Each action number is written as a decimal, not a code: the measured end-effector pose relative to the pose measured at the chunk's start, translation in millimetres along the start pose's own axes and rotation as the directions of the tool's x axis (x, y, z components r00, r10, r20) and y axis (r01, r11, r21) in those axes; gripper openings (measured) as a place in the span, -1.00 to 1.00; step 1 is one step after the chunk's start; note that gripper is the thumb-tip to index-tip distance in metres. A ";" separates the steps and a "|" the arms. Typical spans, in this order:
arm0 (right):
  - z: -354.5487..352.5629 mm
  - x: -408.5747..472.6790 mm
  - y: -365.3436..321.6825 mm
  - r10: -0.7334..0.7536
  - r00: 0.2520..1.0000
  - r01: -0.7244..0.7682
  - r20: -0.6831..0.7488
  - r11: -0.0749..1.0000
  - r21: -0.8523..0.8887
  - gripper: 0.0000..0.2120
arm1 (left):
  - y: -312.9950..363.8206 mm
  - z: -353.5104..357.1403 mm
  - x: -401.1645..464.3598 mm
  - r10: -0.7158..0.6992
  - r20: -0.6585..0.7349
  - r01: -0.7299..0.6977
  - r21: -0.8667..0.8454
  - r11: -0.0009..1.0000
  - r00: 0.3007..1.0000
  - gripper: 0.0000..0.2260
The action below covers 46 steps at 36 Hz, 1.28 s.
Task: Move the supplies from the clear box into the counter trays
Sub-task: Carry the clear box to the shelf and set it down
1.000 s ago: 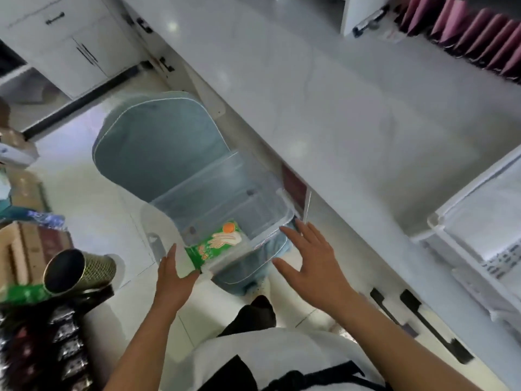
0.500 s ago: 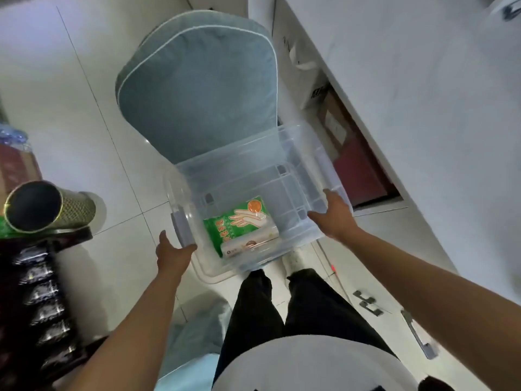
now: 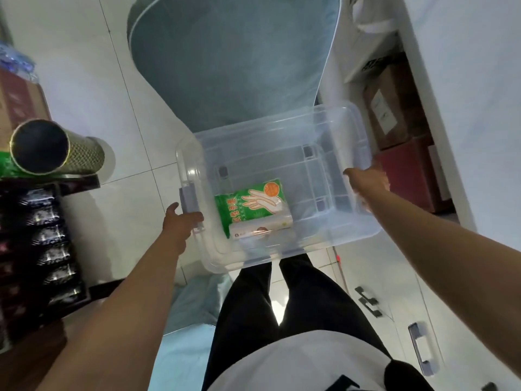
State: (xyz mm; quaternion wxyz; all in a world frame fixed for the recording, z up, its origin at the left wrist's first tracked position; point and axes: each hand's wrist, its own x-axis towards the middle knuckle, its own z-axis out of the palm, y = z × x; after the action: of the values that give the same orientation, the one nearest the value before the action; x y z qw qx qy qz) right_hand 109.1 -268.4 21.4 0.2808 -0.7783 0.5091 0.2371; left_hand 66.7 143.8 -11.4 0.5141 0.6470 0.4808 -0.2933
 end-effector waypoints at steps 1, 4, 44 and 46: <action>1.1 -0.3 1.2 0.011 1.000 -0.011 -0.007 1.000 0.021 -0.17 | -0.1 -1.2 1.3 -0.001 -0.018 0.002 0.014 1.000 1.000 -0.22; 6.9 -6.3 8.8 0.054 0.998 -0.049 -0.041 0.992 0.114 -0.25 | 0.3 -8.8 1.7 0.025 -0.102 -0.018 0.073 0.997 0.994 -0.34; -33.0 0.4 40.5 -0.026 0.859 -0.240 0.511 0.861 0.449 -0.51 | 16.3 -37.3 -4.4 0.005 0.132 0.024 -0.218 0.976 0.991 -0.42; -23.7 3.4 37.9 -0.034 0.860 -0.251 0.510 0.841 0.479 -0.35 | 18.1 -36.4 -5.1 0.005 0.136 0.023 -0.208 0.978 0.991 -0.41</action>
State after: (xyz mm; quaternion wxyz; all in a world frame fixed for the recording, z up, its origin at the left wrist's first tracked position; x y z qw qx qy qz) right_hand 77.2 -299.0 29.0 0.5913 -0.5508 0.5090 0.2964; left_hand 77.3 176.5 10.9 0.6095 0.5657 0.4756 -0.2870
